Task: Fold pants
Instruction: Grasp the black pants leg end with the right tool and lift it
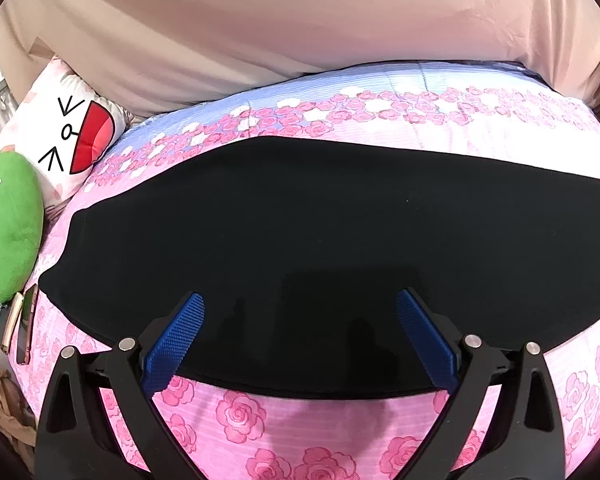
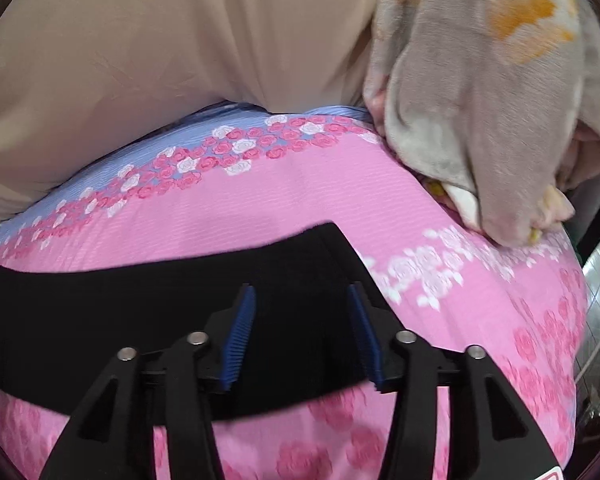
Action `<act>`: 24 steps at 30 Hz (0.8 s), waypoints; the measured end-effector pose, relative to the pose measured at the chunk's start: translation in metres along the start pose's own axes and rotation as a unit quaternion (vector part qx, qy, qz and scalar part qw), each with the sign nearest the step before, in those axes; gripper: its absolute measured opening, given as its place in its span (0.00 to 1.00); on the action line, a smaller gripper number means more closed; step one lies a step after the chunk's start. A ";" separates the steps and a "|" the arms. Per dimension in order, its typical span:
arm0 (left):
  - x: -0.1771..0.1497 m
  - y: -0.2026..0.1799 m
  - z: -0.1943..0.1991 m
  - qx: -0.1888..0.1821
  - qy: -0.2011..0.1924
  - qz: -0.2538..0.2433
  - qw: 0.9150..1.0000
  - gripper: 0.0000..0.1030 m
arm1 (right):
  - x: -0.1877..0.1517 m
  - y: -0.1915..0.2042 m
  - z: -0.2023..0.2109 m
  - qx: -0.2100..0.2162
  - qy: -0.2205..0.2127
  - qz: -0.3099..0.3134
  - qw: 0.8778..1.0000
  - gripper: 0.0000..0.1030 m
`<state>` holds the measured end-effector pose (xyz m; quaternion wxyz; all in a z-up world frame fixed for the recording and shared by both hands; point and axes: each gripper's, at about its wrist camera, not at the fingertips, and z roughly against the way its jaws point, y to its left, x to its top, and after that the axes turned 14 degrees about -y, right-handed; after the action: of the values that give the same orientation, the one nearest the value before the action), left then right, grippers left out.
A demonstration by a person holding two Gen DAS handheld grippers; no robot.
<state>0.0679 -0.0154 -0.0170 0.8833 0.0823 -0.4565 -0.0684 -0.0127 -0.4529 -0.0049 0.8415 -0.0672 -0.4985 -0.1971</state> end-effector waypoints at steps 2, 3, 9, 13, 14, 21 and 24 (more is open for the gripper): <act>0.000 0.002 0.000 -0.002 -0.001 0.002 1.000 0.92 | -0.011 -0.013 0.008 -0.014 0.005 -0.012 1.000 0.59; -0.001 0.002 0.001 -0.004 -0.001 0.003 1.000 0.92 | -0.015 -0.020 0.009 -0.020 0.008 -0.018 1.000 0.59; -0.004 0.001 0.004 -0.008 0.001 0.000 1.000 0.92 | -0.031 -0.070 -0.009 -0.029 0.046 -0.091 0.994 0.62; -0.006 0.000 0.008 -0.007 0.001 -0.003 1.000 0.92 | -0.029 -0.071 -0.025 0.009 0.055 -0.122 0.991 0.62; -0.006 0.000 0.008 -0.007 0.001 -0.003 1.000 0.92 | -0.028 -0.068 -0.031 0.015 0.057 -0.128 0.990 0.62; -0.007 0.013 0.010 -0.004 0.000 0.003 1.000 0.92 | -0.022 -0.045 -0.040 0.028 0.053 -0.125 0.990 0.21; -0.008 0.025 0.009 -0.002 -0.002 0.013 1.000 0.92 | -0.008 -0.025 -0.023 0.027 0.025 -0.106 0.994 0.20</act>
<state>0.0569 0.0099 -0.0128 0.8835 0.0742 -0.4588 -0.0581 -0.0073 -0.4806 -0.0249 0.8295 0.0135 -0.4866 -0.2736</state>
